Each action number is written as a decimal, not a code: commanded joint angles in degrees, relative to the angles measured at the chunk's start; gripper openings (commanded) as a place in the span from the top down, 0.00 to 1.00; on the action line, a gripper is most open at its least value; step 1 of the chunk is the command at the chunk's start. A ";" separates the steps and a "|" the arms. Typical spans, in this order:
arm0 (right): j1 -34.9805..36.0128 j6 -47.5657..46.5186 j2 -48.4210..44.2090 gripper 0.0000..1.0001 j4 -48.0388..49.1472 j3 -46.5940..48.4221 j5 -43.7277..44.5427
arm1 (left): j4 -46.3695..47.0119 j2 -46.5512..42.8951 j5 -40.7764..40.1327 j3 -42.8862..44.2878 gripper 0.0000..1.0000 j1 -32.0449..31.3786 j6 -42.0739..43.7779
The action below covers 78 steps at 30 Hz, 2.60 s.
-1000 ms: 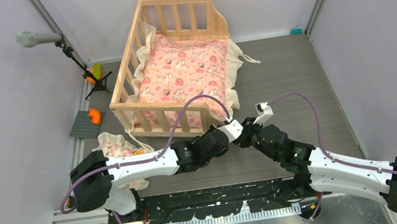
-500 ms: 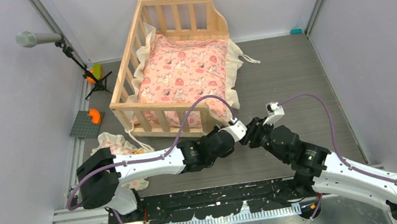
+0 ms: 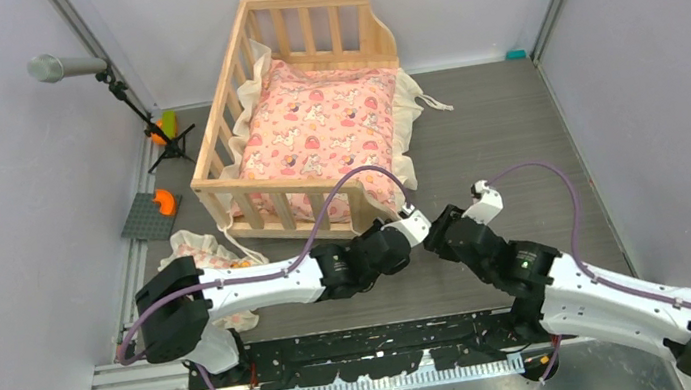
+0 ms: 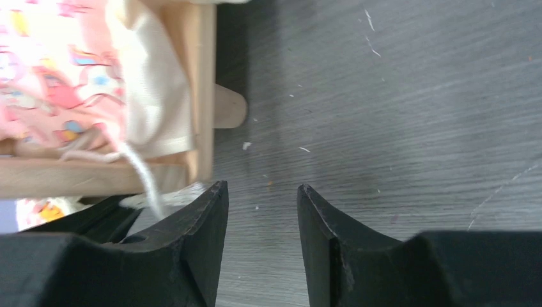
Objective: Set up the pet bed
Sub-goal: Tie the ropes to the bed frame.
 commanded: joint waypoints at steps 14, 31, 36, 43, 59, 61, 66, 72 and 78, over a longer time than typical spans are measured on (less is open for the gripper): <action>-8.10 18.56 3.40 0.41 20.52 -6.82 -14.19 | 4.99 0.62 -3.38 2.14 1.00 1.09 0.09; -8.25 31.34 4.39 0.42 30.54 -13.30 -16.39 | 5.17 1.08 -3.29 2.41 1.00 1.10 -0.17; -8.23 34.03 5.64 0.47 35.07 -15.13 -16.17 | 5.19 1.10 -3.36 2.32 1.00 1.10 -0.26; -8.19 37.94 6.16 0.49 38.79 -17.26 -15.36 | 5.20 1.19 -3.25 2.28 1.00 1.08 -0.29; -8.19 42.87 10.78 0.49 42.00 -16.51 -19.29 | 5.50 1.64 -3.46 2.61 1.00 1.08 -0.61; -8.19 43.27 10.64 0.50 42.10 -16.53 -19.41 | 5.47 1.79 -3.47 2.76 1.00 1.09 -0.70; -8.19 44.17 9.60 0.50 41.49 -16.43 -19.46 | 5.41 2.32 -3.09 3.18 1.00 1.05 -0.86; -8.18 44.71 9.34 0.51 41.14 -16.36 -19.34 | 5.52 2.85 -2.73 3.68 1.00 1.05 -1.11; -8.17 44.96 10.36 0.53 41.24 -16.25 -19.39 | 5.54 3.22 -2.72 4.10 1.00 1.08 -1.23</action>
